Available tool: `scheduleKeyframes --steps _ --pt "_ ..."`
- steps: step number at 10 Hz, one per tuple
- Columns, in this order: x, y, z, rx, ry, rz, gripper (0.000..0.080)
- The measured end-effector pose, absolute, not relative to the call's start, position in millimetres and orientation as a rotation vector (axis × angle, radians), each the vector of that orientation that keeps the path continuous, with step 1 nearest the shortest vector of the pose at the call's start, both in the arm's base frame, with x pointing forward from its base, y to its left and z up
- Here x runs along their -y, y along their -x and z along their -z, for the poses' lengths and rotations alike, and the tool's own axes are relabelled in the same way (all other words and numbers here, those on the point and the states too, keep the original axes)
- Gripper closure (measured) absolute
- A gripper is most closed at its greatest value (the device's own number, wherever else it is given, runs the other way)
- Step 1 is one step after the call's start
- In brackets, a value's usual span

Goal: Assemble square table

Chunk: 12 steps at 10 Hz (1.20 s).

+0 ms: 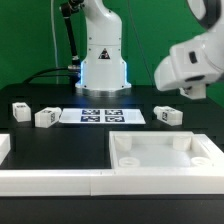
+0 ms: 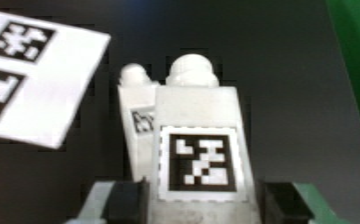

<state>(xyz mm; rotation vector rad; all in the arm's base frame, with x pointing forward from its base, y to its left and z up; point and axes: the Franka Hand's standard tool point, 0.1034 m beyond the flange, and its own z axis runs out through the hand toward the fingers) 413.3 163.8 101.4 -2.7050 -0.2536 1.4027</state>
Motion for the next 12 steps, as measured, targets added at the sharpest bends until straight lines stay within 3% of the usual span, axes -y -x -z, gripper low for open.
scheduleKeyframes --steps 2,4,5,7,8,10,12 --pt "-166 -424 -98.7 0.237 2.806 -1.179 0.0509" --pt "-151 -439 -79.5 0.280 2.814 -0.972 0.0509" --pt "-141 -462 -93.5 0.277 2.831 -0.880 0.0509" --pt "-127 -516 -138.1 0.349 2.858 -0.663 0.0509" --pt "-124 -538 -149.9 0.377 2.893 -0.524 0.0509" --pt "-122 -534 -142.3 0.353 2.934 -0.348 0.0509" --pt "-119 -547 -141.6 0.330 2.968 -0.093 0.0509"
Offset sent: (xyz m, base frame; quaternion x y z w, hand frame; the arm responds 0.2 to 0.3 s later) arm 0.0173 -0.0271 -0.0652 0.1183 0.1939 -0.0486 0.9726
